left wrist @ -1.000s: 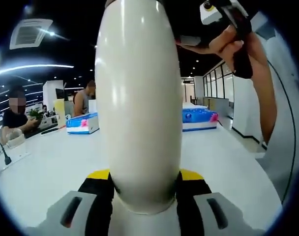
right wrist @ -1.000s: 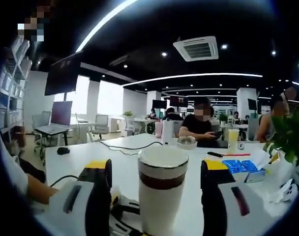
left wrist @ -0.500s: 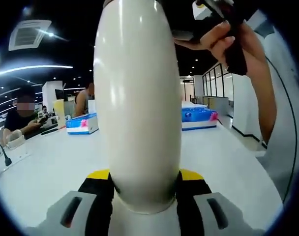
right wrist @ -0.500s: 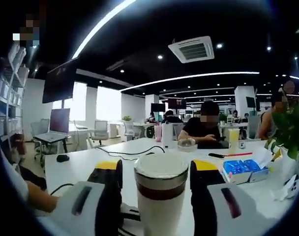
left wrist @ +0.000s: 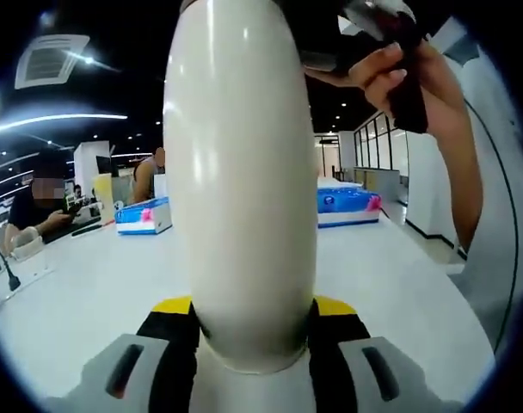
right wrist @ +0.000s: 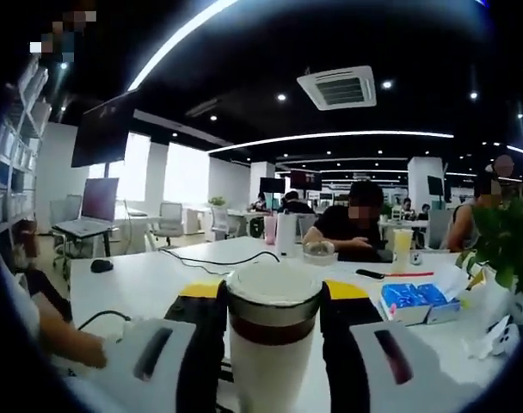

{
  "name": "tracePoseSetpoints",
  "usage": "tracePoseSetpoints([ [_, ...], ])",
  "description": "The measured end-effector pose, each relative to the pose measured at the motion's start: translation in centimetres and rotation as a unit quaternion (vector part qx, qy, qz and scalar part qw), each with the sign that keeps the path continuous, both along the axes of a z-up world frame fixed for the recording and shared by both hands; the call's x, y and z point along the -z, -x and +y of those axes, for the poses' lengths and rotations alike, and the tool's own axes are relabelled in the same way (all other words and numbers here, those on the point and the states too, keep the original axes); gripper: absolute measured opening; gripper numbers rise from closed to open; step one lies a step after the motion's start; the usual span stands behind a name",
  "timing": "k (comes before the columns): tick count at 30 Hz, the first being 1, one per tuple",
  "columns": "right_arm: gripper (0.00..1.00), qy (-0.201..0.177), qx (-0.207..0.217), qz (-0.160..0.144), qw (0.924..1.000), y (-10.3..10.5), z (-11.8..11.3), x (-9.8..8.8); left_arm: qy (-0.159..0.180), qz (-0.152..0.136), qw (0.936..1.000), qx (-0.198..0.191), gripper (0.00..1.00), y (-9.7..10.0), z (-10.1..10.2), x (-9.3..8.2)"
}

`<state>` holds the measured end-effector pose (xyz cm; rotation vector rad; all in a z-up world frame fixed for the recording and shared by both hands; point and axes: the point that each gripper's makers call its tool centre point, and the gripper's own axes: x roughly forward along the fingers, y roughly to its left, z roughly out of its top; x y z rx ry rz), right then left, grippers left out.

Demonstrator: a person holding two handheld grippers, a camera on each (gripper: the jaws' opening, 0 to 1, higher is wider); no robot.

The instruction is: Grasp the water cup twist off the cup lid place the cup lid on the table

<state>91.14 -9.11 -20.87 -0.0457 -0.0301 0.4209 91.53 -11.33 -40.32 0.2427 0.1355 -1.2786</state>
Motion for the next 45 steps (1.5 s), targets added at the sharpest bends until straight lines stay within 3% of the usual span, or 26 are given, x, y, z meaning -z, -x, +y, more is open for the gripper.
tracePoseSetpoints([
  [15,0.45,0.011,-0.021,-0.004,0.9997,-0.09,0.17,-0.04,-0.001,0.001,1.0000,0.000,0.51,-0.02,-0.08,0.07],
  [29,0.45,0.007,-0.097,-0.002,0.9952,-0.27,0.20,-0.01,-0.002,0.002,1.0000,0.000,0.51,-0.09,-0.12,0.15],
  [45,0.45,0.010,-0.144,0.001,0.9896,-0.10,0.39,0.11,-0.004,-0.001,1.0000,0.001,0.51,-0.10,-0.12,0.15],
])
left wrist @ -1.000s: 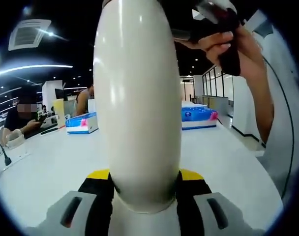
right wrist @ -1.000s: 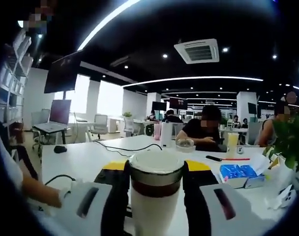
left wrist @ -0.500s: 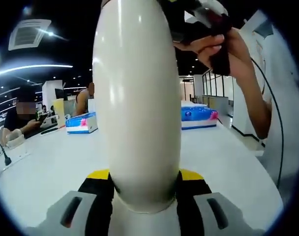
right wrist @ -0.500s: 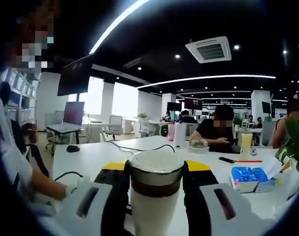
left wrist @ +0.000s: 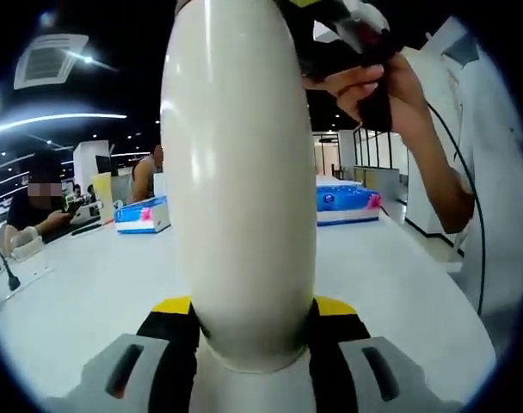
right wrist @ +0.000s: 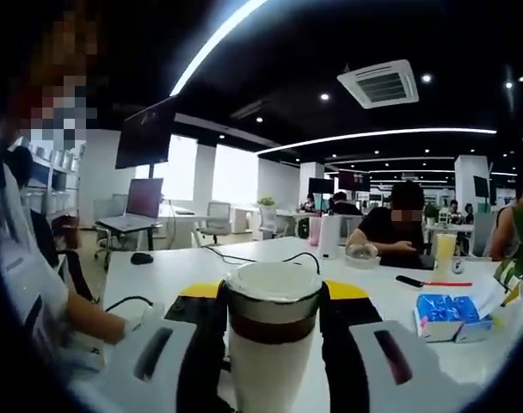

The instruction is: Grasp the water cup twist off the cup lid place the cup lid on the table

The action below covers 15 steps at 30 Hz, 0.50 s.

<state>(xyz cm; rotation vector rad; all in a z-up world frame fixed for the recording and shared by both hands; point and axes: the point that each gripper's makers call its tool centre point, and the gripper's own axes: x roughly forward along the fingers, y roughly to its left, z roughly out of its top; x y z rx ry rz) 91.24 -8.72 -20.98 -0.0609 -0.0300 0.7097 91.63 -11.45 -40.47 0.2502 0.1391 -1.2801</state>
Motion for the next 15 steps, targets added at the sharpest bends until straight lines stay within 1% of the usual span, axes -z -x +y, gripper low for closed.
tracePoseSetpoints([
  [8,0.45,0.008,-0.032,0.000,0.9994,-0.14,0.01,0.23,0.000,0.000,1.0000,0.000,0.51,-0.03,0.02,0.02],
  [15,0.45,0.000,-0.056,0.004,0.9984,-0.20,0.02,0.31,-0.001,0.000,1.0000,0.000,0.52,-0.05,0.03,0.05],
])
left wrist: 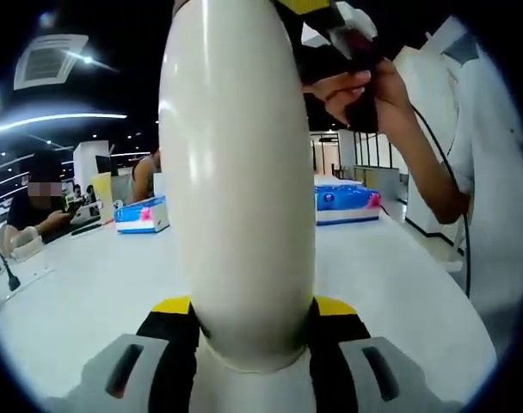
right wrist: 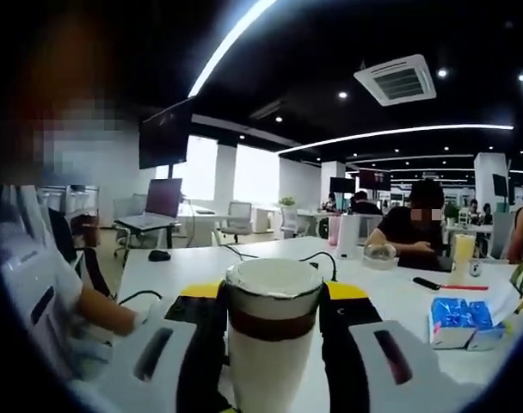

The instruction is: Grasp the water cup twist off the cup lid place the cup lid on the table

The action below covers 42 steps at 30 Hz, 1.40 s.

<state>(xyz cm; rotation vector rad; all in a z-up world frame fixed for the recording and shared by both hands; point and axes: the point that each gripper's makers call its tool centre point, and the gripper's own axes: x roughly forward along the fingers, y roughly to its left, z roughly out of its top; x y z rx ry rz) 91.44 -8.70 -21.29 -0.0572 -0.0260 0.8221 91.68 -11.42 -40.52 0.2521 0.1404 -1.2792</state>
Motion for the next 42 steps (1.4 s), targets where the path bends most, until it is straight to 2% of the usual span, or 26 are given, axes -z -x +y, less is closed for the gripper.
tracePoseSetpoints([
  [7,0.45,-0.007,-0.043,-0.003,0.9990,0.17,0.11,0.04,-0.001,-0.001,1.0000,0.000,0.52,0.03,0.01,0.05],
  [13,0.45,-0.013,-0.086,0.006,0.9962,0.20,0.21,0.05,-0.001,-0.001,1.0000,0.000,0.52,0.03,-0.01,0.09],
  [24,0.45,0.000,-0.128,0.013,0.9917,0.49,0.43,0.15,-0.003,-0.002,1.0000,0.000,0.51,0.01,-0.04,0.16],
  [34,0.45,-0.012,-0.178,0.015,0.9839,0.54,0.42,0.10,-0.004,-0.002,1.0000,0.000,0.52,-0.01,-0.07,0.21],
  [42,0.45,-0.005,-0.209,0.009,0.9780,0.97,0.59,0.08,-0.005,-0.003,1.0000,0.000,0.51,-0.04,-0.07,0.23],
])
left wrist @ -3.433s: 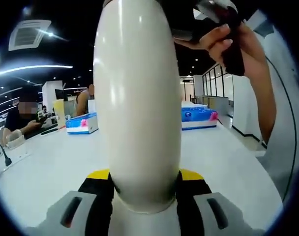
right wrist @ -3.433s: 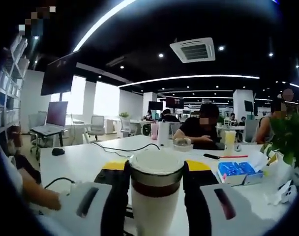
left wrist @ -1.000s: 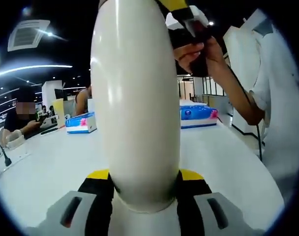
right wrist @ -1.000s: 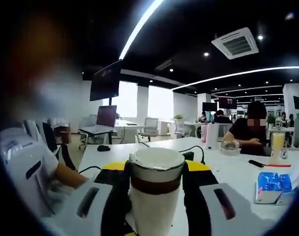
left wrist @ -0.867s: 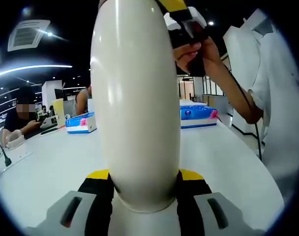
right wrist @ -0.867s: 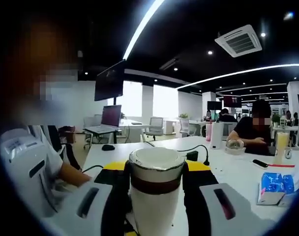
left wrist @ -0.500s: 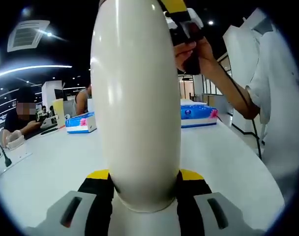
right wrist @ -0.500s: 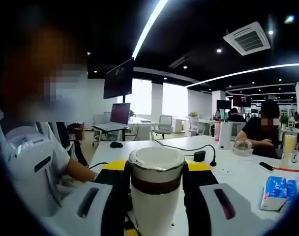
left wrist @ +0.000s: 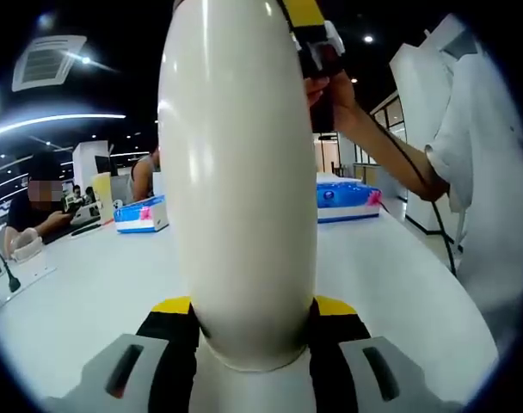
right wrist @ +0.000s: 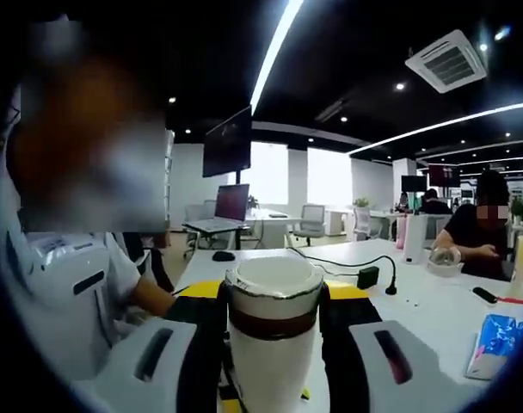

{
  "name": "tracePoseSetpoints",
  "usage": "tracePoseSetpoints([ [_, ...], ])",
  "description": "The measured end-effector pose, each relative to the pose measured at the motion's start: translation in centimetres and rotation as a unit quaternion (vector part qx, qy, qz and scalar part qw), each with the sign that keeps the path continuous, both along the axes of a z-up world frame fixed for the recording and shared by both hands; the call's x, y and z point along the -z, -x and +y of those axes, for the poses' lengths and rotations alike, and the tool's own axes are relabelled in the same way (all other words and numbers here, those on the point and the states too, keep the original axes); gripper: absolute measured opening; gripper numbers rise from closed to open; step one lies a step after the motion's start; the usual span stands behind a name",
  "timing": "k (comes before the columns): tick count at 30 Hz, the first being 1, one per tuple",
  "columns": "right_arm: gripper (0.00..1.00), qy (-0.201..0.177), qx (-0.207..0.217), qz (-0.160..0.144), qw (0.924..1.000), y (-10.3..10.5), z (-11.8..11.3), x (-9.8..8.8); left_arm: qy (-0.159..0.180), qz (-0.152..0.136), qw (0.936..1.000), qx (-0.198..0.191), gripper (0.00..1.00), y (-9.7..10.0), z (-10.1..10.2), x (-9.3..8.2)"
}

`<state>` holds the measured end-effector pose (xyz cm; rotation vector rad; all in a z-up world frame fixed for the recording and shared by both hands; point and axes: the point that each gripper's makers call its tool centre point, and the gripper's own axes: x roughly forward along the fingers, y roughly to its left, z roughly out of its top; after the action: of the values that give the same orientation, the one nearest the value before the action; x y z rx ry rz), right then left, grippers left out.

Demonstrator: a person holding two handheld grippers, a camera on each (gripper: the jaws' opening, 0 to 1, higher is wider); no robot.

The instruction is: Grasp the water cup twist off the cup lid place the cup lid on the table

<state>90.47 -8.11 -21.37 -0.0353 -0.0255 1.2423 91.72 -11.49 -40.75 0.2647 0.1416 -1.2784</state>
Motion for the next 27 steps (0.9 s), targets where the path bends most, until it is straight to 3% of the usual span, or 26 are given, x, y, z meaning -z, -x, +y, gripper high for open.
tracePoseSetpoints([
  [13,0.45,-0.002,-0.030,-0.016,0.9994,0.17,-0.15,-0.03,-0.003,-0.001,1.0000,-0.001,0.52,-0.06,0.00,0.10],
  [27,0.45,0.012,-0.018,-0.015,0.9996,0.21,0.06,0.48,-0.004,0.002,1.0000,-0.001,0.52,-0.06,0.01,0.23],
])
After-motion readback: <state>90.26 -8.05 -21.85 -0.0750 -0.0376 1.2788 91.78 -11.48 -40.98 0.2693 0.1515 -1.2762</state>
